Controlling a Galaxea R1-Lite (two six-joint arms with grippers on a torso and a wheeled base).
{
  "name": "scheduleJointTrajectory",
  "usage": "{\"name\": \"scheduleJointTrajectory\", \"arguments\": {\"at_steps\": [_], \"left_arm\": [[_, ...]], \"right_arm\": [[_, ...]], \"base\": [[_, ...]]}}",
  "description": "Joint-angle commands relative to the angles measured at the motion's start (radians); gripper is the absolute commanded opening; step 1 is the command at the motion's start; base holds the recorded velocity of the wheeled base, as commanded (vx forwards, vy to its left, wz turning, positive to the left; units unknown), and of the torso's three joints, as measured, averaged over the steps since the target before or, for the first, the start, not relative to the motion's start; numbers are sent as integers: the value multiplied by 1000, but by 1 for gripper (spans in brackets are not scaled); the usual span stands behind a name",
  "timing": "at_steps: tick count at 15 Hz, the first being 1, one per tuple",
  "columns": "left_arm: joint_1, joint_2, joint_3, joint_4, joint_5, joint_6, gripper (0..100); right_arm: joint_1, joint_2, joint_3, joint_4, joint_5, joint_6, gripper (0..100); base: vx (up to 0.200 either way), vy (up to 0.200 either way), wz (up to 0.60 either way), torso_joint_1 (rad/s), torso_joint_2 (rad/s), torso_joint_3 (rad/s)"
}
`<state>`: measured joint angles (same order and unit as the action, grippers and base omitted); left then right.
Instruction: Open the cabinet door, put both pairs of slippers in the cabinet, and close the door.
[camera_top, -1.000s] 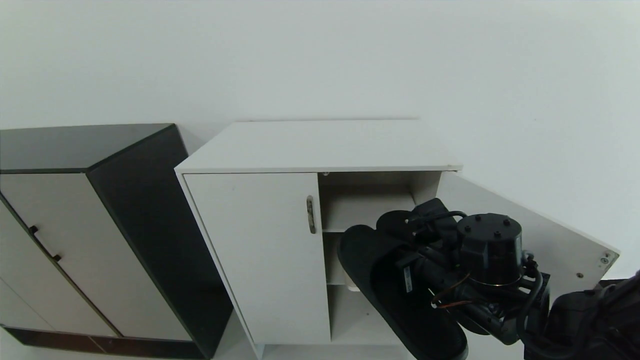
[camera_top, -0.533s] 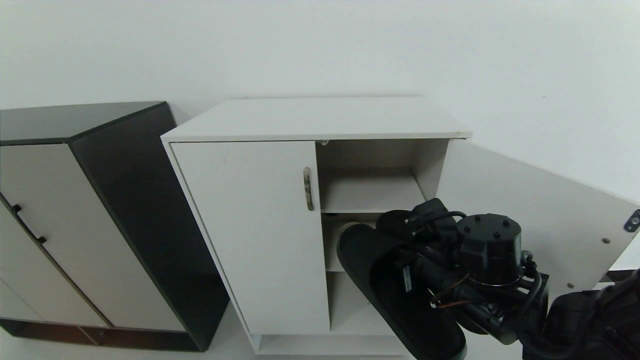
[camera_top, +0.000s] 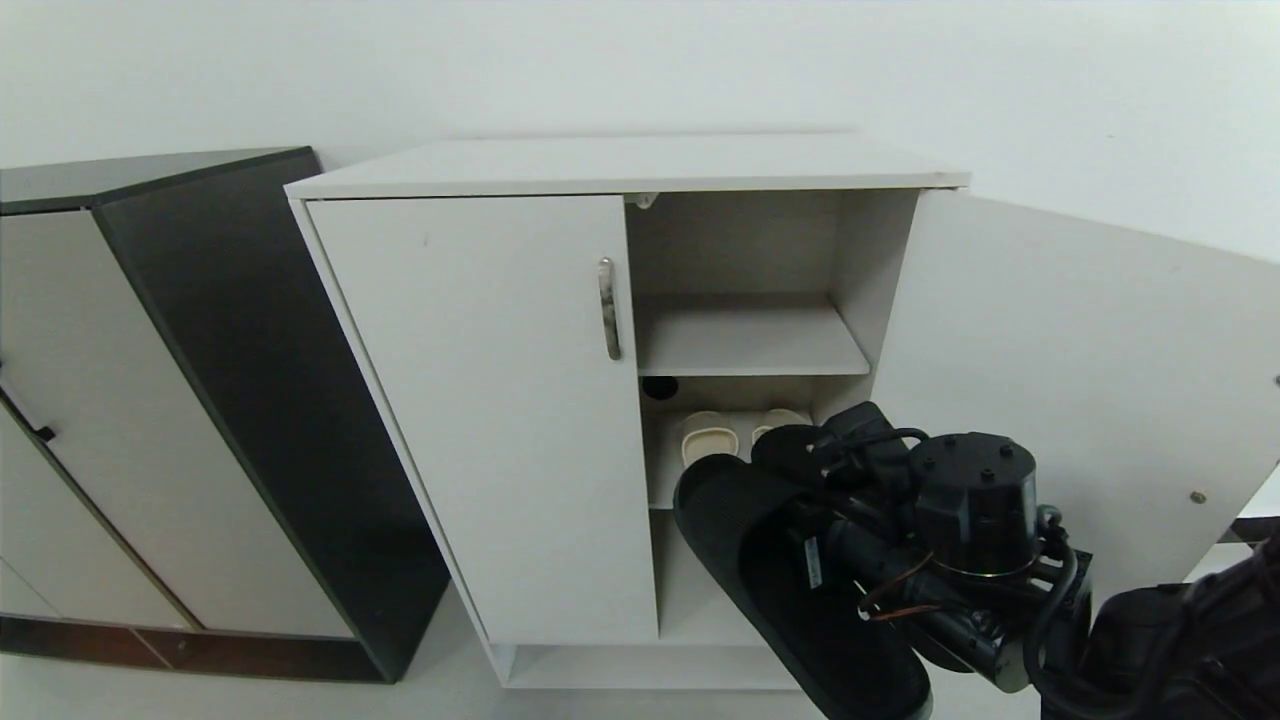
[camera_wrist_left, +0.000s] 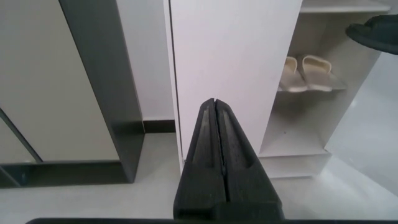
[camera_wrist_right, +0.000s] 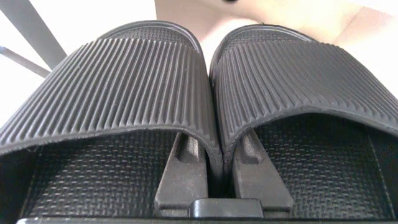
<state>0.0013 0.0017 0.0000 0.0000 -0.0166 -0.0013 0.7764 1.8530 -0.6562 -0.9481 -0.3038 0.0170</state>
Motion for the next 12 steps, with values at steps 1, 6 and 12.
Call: {"name": "scheduleJointTrajectory", "arguments": {"at_steps": [1, 6, 12], "left_arm": [[0, 0, 0, 0, 0, 0, 0], [0, 0, 0, 0, 0, 0, 0], [0, 0, 0, 0, 0, 0, 0]], "right_arm": [[0, 9, 0, -8, 0, 0, 0], [0, 17, 7, -35, -1, -12, 0], [37, 48, -252, 196, -313, 9, 0]], "base": [[0, 0, 0, -41, 447, 403], [0, 0, 0, -2, 126, 113], [0, 0, 0, 0, 0, 0]]}}
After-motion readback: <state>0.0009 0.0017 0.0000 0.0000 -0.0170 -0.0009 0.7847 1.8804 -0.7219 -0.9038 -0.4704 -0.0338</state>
